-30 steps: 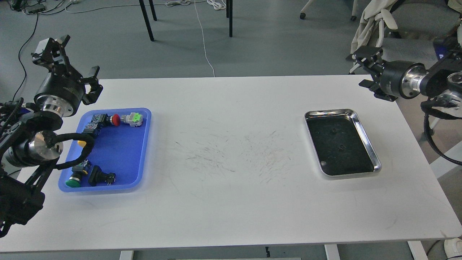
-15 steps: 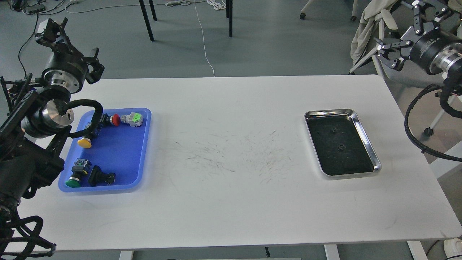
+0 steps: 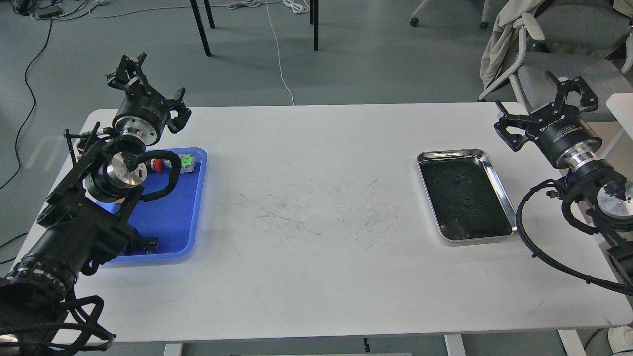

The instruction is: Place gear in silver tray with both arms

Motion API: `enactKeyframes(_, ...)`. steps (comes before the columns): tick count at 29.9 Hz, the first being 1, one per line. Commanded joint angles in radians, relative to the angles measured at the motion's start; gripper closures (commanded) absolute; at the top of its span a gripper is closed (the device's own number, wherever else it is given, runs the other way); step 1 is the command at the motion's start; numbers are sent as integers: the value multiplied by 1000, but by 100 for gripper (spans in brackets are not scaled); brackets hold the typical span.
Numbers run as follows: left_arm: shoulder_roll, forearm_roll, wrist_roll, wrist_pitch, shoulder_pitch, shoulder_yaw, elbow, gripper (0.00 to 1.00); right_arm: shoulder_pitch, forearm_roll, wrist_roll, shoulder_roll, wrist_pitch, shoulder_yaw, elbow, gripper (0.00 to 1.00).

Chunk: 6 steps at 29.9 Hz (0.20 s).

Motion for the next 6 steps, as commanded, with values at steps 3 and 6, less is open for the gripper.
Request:
enactKeyframes(3, -4, 7, -112, -1, 6, 43, 3, 2, 0, 0, 23, 12, 4, 4, 7, 1)
enactKeyframes(6, -2, 0, -113, -3, 3, 68, 2, 2, 0, 0, 40, 13, 4, 6, 9, 1)
